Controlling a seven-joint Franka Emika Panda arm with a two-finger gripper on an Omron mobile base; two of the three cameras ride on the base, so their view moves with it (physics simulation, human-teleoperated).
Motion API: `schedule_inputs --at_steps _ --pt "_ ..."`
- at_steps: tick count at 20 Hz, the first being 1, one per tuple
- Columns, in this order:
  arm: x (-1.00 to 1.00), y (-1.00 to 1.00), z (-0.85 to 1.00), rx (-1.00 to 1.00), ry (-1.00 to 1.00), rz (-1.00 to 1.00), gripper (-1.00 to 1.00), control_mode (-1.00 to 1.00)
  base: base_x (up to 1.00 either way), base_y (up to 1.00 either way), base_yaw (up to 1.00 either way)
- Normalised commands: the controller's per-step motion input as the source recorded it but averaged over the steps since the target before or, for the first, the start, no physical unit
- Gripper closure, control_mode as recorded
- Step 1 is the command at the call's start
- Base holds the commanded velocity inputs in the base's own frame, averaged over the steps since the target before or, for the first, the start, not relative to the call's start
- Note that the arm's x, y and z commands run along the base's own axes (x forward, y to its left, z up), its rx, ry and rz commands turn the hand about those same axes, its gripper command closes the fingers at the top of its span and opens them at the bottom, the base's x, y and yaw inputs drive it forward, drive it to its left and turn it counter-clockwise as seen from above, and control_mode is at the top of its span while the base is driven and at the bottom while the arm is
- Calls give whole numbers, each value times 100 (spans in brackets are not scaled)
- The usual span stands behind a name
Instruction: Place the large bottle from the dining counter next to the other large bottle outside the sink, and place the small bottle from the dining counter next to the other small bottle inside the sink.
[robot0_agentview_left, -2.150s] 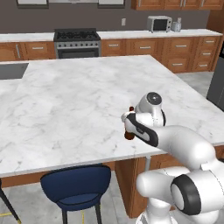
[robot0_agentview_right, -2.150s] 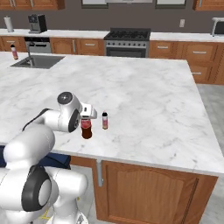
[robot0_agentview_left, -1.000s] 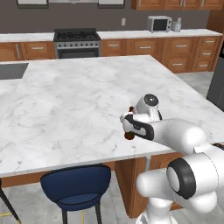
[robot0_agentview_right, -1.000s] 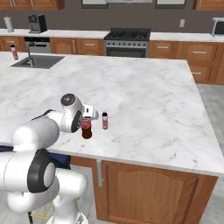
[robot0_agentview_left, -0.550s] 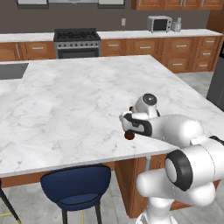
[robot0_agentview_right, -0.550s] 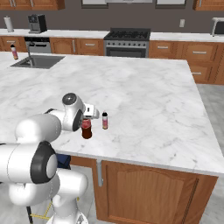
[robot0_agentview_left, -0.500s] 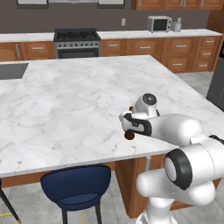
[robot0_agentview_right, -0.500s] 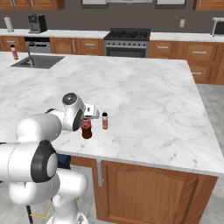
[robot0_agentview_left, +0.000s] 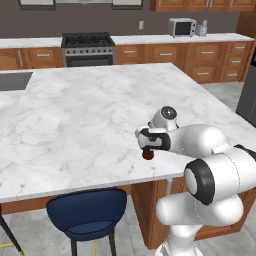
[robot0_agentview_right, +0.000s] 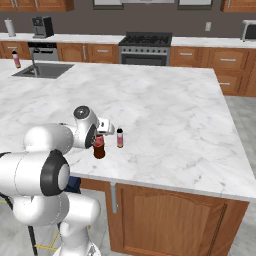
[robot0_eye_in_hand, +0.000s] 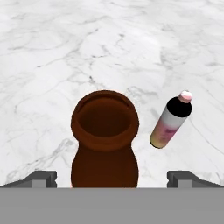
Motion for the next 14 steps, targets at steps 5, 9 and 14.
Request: schedule_inputs --at_steps 5,9,14 --pt "12 0 -6 0 0 0 -100 -100 0 0 0" --pt "10 0 -6 0 0 0 -100 -100 0 0 0" --pt "15 0 -8 0 0 0 100 -100 0 0 0"
